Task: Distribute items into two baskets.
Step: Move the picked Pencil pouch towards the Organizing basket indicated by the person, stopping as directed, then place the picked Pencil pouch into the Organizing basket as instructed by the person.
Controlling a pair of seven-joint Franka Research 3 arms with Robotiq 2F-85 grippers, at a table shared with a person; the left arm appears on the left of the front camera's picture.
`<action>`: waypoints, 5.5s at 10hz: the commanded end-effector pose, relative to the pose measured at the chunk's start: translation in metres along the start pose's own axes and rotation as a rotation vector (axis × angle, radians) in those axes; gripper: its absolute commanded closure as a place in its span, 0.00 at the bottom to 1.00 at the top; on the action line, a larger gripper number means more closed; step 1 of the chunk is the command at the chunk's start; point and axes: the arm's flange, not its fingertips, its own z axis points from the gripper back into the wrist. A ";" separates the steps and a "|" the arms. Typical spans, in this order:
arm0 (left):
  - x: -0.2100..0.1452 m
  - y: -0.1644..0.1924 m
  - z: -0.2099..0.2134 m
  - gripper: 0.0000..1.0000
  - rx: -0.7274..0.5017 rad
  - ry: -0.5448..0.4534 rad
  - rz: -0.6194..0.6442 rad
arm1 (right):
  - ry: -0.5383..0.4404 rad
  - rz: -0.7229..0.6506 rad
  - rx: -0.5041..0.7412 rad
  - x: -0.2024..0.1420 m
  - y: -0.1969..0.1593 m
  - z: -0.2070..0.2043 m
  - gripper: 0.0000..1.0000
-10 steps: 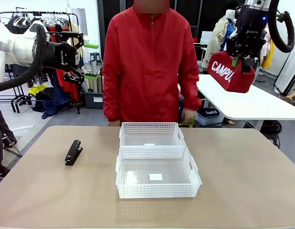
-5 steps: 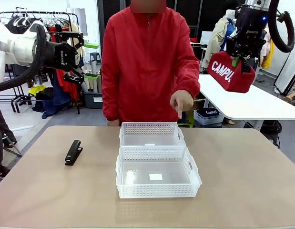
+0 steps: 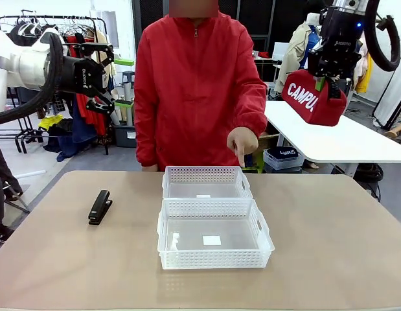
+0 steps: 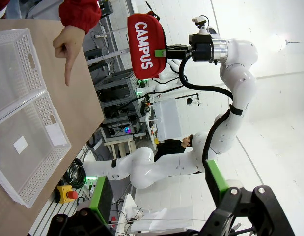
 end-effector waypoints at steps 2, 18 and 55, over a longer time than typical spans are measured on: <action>0.000 -0.001 0.001 0.00 -0.002 -0.001 0.003 | -0.004 0.000 -0.001 -0.002 0.000 0.002 1.00; 0.000 -0.001 0.001 0.00 -0.002 -0.001 0.003 | -0.024 1.185 -0.037 -0.081 0.145 -0.079 1.00; 0.000 -0.001 0.001 0.00 -0.002 -0.001 0.003 | 0.044 1.341 0.020 -0.099 0.189 -0.110 1.00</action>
